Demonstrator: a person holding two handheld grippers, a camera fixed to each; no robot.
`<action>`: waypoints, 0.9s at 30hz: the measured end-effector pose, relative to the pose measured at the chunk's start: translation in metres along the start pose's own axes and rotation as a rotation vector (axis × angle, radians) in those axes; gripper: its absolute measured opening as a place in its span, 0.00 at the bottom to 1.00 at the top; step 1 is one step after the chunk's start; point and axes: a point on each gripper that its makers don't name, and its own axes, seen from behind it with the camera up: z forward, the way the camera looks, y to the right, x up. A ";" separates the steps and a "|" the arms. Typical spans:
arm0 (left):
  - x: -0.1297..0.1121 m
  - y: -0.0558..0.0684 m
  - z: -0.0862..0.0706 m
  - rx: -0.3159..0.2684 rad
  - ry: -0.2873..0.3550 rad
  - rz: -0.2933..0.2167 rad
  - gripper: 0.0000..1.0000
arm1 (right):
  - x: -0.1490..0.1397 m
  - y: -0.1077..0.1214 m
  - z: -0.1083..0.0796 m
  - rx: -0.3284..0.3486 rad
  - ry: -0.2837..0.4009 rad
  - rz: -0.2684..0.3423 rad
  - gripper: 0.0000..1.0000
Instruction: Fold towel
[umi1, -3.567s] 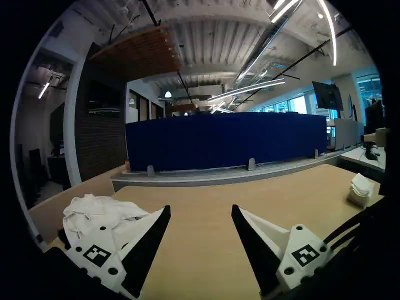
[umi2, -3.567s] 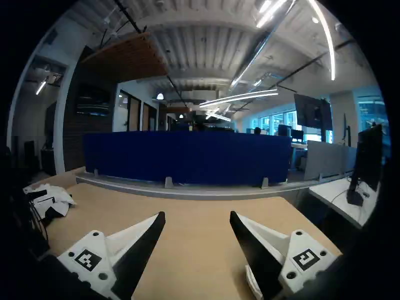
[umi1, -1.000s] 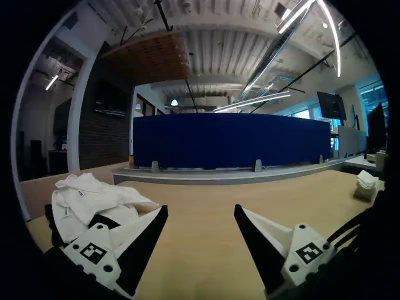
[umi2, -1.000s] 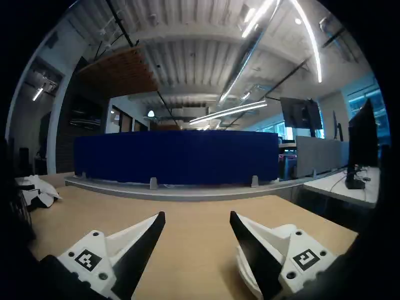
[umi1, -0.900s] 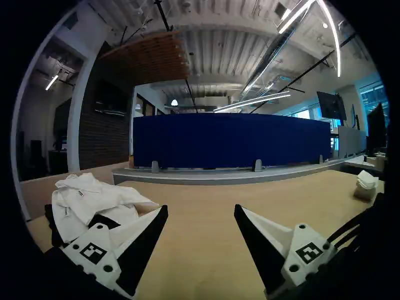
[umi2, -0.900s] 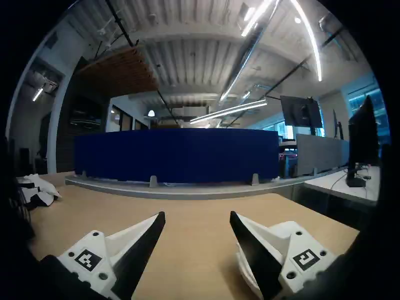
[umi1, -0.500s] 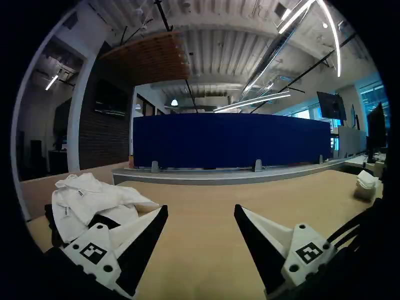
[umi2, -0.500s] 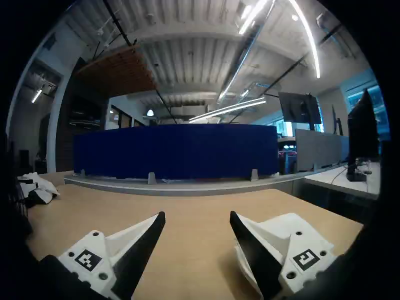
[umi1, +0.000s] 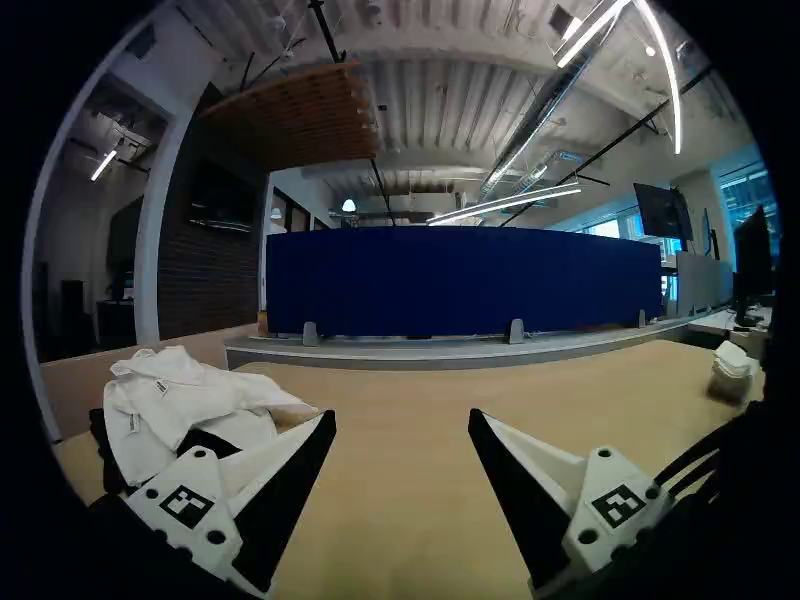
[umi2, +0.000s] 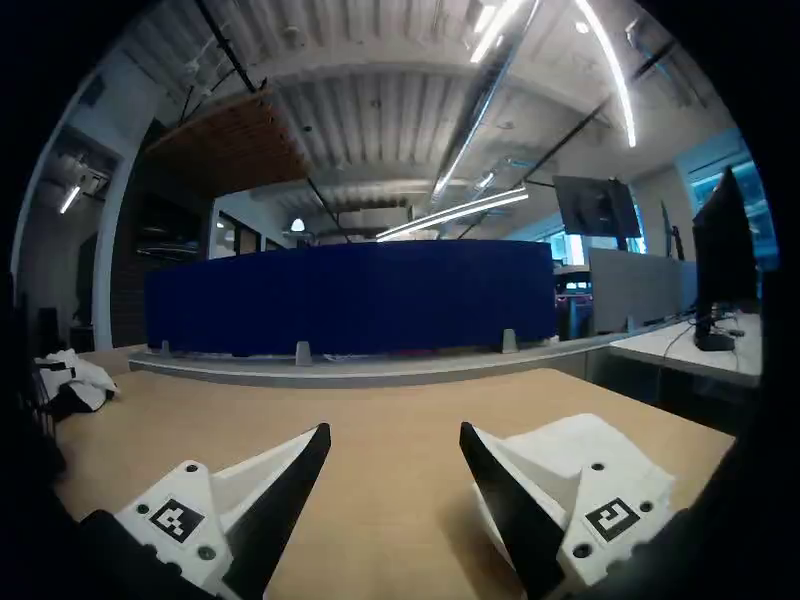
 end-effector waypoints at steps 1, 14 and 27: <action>0.000 0.000 0.000 0.000 0.000 0.000 0.99 | 0.000 -0.001 0.000 0.003 -0.001 -0.004 1.00; 0.000 0.001 -0.001 0.000 0.000 0.000 0.99 | -0.004 -0.006 0.000 0.008 -0.002 -0.043 1.00; -0.001 0.001 0.000 0.000 0.000 0.000 0.99 | -0.006 -0.006 -0.001 0.010 -0.004 -0.043 1.00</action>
